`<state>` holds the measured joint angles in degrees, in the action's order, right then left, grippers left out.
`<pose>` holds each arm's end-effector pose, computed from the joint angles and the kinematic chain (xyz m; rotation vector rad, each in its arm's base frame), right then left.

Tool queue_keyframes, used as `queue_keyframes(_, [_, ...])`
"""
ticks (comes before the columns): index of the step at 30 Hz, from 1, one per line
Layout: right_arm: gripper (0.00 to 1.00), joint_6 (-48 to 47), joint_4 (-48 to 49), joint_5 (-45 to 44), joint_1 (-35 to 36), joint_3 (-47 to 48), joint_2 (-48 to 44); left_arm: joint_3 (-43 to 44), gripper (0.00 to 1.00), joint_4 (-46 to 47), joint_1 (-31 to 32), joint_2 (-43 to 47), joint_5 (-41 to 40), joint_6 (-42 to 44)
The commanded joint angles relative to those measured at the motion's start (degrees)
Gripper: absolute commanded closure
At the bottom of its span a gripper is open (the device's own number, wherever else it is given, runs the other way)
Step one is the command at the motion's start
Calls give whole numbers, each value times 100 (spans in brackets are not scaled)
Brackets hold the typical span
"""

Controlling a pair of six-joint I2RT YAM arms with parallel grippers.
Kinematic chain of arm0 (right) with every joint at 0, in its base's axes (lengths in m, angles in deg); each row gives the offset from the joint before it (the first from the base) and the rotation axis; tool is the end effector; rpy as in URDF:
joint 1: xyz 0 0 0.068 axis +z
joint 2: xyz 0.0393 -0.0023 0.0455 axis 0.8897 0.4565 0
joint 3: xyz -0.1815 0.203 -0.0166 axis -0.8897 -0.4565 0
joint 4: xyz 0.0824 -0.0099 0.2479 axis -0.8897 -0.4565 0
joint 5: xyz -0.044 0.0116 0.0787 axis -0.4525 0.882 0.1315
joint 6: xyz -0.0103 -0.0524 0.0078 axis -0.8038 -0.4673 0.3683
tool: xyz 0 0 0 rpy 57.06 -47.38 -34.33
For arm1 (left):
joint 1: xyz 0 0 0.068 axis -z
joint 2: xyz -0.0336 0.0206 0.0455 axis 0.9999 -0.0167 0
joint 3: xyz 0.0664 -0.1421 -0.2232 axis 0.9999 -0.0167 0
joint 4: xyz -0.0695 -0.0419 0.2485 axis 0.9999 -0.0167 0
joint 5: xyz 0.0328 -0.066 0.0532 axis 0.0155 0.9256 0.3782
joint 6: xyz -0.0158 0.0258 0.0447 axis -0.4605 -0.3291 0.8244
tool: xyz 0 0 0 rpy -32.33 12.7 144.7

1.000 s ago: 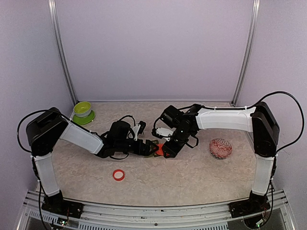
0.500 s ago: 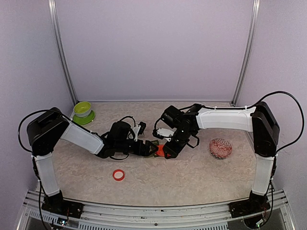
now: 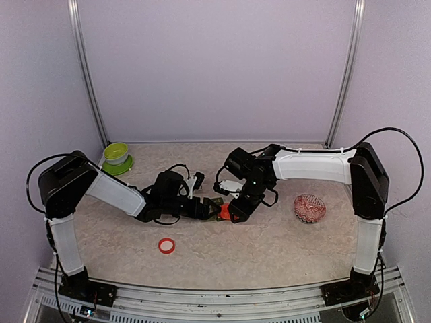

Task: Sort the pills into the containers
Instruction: Pour the pill into the compartment of the pill container.

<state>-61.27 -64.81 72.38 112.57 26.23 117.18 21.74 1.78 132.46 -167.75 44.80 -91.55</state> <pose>0.2592 0.3100 0.2000 -1.2497 2.6106 0.2718 0.2661 -0.2666 0.1223 0.5244 2.2255 -1.0165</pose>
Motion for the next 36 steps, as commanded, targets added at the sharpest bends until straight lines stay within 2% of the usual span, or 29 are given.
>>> queue_keyframes(1, [65,-32,-60,153,-34,192,76,89,9,-50,-26,-90,-50,-15])
queue_keyframes(8, [64,-32,50,190,-33,131,10,63,8,-12,-35,-73,-53,-20])
queue_keyframes(18, [64,-76,711,222,-30,-331,-389,39,7,64,-37,-73,-3,-28])
queue_keyframes(36, [64,-89,1048,204,-34,-759,-679,35,7,82,-44,-94,3,-42])
